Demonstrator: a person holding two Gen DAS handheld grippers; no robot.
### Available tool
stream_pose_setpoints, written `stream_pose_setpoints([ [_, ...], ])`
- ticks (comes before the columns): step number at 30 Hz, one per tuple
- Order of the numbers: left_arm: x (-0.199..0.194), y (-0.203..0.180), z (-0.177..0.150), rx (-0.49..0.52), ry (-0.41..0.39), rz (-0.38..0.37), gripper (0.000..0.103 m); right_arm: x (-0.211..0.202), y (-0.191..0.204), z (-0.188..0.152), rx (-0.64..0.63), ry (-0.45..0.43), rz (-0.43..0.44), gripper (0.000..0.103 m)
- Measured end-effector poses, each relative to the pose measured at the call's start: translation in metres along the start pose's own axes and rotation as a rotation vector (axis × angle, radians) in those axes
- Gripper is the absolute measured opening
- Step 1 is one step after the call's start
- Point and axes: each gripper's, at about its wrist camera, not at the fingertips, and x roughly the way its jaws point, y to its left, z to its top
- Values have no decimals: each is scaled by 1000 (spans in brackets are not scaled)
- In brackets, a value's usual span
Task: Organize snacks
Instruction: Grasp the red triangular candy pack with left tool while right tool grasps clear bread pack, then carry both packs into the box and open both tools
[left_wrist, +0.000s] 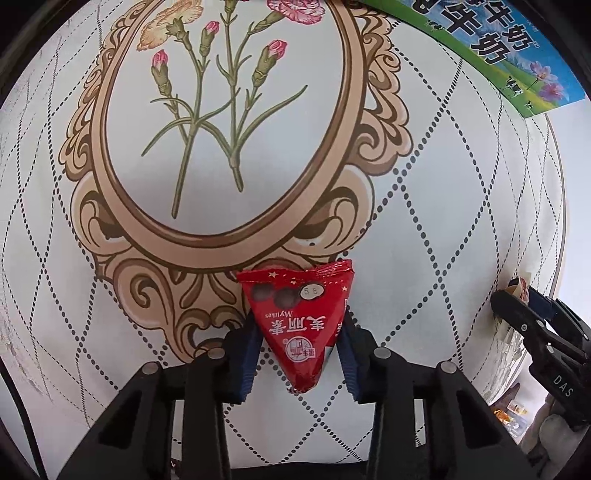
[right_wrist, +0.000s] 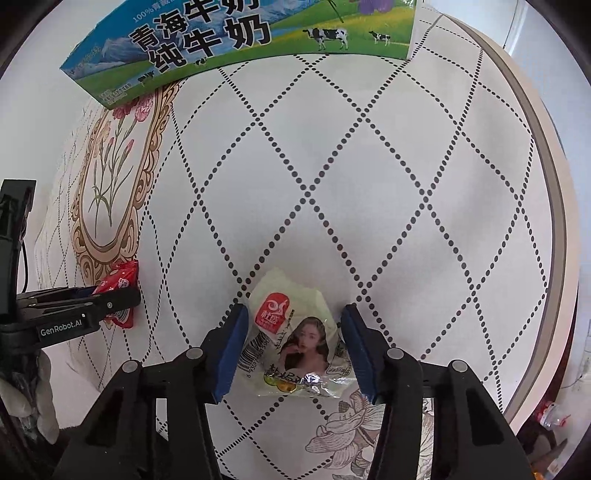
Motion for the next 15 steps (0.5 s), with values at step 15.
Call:
stream_pose_setpoints([
  [15, -68, -3, 6, -5, -59, -69, 34, -48, 17, 5, -15, -66, 121, 54],
])
